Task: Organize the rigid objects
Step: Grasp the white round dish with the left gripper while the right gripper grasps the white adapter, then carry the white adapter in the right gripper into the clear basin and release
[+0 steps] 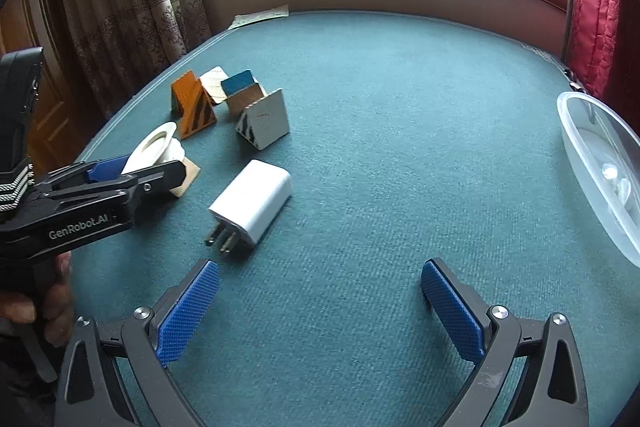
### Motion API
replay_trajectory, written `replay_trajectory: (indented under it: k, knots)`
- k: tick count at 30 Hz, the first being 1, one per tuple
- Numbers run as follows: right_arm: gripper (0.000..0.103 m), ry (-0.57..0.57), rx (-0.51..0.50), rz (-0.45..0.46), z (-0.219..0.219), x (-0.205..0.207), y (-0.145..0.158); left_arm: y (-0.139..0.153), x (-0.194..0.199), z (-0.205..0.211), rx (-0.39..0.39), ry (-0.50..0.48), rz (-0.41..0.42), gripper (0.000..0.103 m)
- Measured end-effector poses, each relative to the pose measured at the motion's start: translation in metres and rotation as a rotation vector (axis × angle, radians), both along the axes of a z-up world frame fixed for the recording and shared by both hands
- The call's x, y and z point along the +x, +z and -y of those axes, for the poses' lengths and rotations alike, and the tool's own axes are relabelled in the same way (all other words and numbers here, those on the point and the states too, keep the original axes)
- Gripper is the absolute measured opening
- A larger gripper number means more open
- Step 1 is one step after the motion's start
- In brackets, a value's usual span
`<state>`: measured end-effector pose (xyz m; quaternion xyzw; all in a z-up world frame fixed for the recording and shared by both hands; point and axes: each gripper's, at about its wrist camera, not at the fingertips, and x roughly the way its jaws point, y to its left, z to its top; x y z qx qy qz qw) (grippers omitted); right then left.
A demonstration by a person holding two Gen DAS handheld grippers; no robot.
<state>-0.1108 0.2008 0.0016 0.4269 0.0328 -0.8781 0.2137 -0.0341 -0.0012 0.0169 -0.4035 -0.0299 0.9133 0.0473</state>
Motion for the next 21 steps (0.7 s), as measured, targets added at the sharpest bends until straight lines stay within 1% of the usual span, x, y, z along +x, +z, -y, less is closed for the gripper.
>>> replay_trajectory:
  k: [2,4,6,7,8,10,12,14,15,18,20,21]
  knots:
    - [0.102,0.015,-0.028,0.009,0.006,-0.003,0.002,0.000,0.000,0.003,0.006,0.002,0.001,0.065]
    - [0.099,0.032,-0.023,-0.008,0.015,-0.003,0.008,0.000,0.000,0.004,0.010,0.001,0.004,0.065]
    - [0.092,0.054,0.002,-0.029,0.026,-0.008,0.010,-0.001,0.001,0.005,0.015,0.000,0.007,0.065]
    - [0.087,0.067,0.015,-0.037,0.028,-0.009,0.011,-0.001,0.001,0.006,0.016,0.000,0.008,0.065]
    - [0.085,0.078,0.025,-0.041,0.030,-0.013,0.011,-0.001,0.001,0.006,0.016,0.000,0.009,0.065]
    - [0.076,0.097,0.024,-0.035,0.034,-0.020,0.010,-0.001,0.000,0.008,0.021,0.003,0.011,0.065]
    - [0.072,0.119,0.029,-0.032,0.036,-0.026,0.009,-0.001,0.000,0.008,0.024,0.007,0.012,0.065]
    - [0.064,0.136,0.036,-0.034,0.039,-0.030,0.008,0.000,0.000,0.008,0.024,0.008,0.012,0.065]
    - [0.061,0.144,0.036,-0.031,0.040,-0.032,0.007,0.000,0.000,0.008,0.024,0.008,0.011,0.065]
    - [0.058,0.153,0.039,-0.036,0.042,-0.033,0.007,0.000,0.000,0.007,0.024,0.008,0.010,0.065]
    - [0.053,0.155,0.035,-0.038,0.042,-0.033,0.007,0.000,0.000,0.007,0.025,0.009,0.010,0.065]
    - [0.053,0.155,0.034,-0.040,0.043,-0.033,0.008,0.000,0.000,0.006,0.021,0.013,0.011,0.065]
